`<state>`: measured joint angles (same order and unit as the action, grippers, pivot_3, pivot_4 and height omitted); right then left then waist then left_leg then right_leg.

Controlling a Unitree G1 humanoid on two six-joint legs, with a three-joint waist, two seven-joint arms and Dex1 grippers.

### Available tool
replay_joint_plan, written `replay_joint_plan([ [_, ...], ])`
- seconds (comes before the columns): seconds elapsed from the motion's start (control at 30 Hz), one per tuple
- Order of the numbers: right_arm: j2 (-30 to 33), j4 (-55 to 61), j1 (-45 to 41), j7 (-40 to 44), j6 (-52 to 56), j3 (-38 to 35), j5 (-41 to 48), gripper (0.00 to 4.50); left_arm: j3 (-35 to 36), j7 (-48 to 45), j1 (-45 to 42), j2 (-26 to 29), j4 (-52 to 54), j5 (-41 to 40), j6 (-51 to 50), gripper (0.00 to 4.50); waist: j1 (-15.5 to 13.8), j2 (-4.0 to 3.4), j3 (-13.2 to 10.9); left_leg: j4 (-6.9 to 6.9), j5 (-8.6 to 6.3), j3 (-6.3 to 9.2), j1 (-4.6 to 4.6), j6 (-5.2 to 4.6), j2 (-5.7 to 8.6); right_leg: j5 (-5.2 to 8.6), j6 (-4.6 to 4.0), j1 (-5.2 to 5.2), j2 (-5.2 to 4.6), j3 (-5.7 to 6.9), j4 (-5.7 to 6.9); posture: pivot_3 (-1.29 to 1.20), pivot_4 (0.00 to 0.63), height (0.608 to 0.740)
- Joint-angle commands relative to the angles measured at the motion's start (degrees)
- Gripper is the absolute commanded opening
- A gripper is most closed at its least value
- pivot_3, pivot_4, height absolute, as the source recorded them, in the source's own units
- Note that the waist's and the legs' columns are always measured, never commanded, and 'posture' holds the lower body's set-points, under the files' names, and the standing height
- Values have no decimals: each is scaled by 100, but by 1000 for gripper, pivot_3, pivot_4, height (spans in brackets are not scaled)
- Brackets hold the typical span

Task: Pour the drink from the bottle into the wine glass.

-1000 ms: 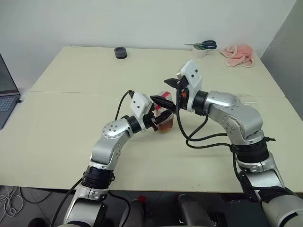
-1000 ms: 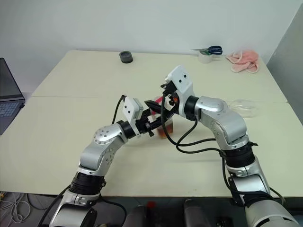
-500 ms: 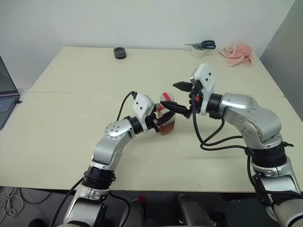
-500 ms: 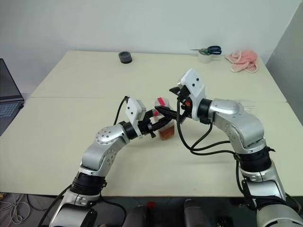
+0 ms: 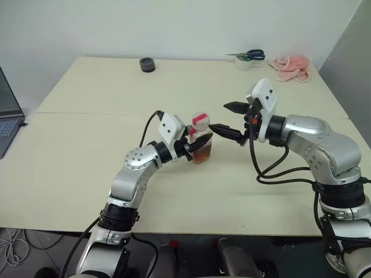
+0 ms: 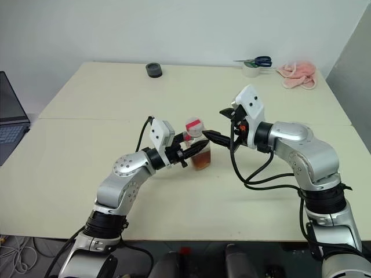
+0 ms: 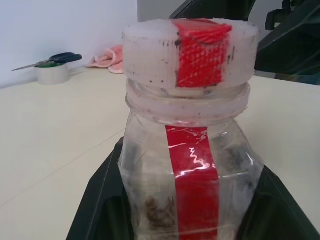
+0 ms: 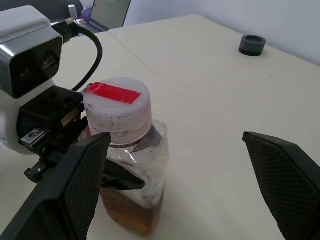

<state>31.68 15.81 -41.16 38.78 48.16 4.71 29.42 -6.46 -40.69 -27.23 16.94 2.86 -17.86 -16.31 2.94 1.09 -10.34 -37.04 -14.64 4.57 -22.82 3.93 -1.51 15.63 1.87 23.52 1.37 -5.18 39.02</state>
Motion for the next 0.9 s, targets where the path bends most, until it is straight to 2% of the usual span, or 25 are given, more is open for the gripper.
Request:
replay_joint_plan([
  [0.03, 109, 196, 25, 200, -38, -168, 139, 4500, 77, -27, -80, -18, 282, -69, 130, 1821, -1, 0, 0, 0, 0, 0, -1, 0, 0, 0, 0, 0, 0, 0, -1, 0, 150, 740],
  [0.27, 251, 541, 140, 516, 132, -170, 445, 4500, 80, -27, -69, -8, 286, -58, 132, 1821, -3, 0, 0, 0, 0, 0, -1, 0, 0, 0, 0, 0, -1, 0, -1, 0, 150, 740],
  [0.5, -400, 304, -249, -145, 178, -139, 332, 4500, 70, -17, -70, -27, 284, -54, 142, 1821, 9, 0, 0, -1, 0, 0, 2, 0, -2, 0, 0, 0, 4, -2, 2, 0, 150, 740],
  [0.8, -815, 138, -324, -235, 161, 7, 294, 4500, 88, 11, -57, -20, 328, -42, 139, 1821, -7, 0, 0, 0, 0, 1, -1, 0, -1, 0, 0, -1, -1, 1, -2, 0, 150, 740],
  [0.9, -888, 100, -348, -274, 161, 15, 285, 3882, 93, 24, -49, -15, 362, -44, 127, 1821, -5, 0, 0, 0, 0, 1, 0, 0, -1, 0, 0, -1, -1, 1, 1, 0, 150, 740],
])
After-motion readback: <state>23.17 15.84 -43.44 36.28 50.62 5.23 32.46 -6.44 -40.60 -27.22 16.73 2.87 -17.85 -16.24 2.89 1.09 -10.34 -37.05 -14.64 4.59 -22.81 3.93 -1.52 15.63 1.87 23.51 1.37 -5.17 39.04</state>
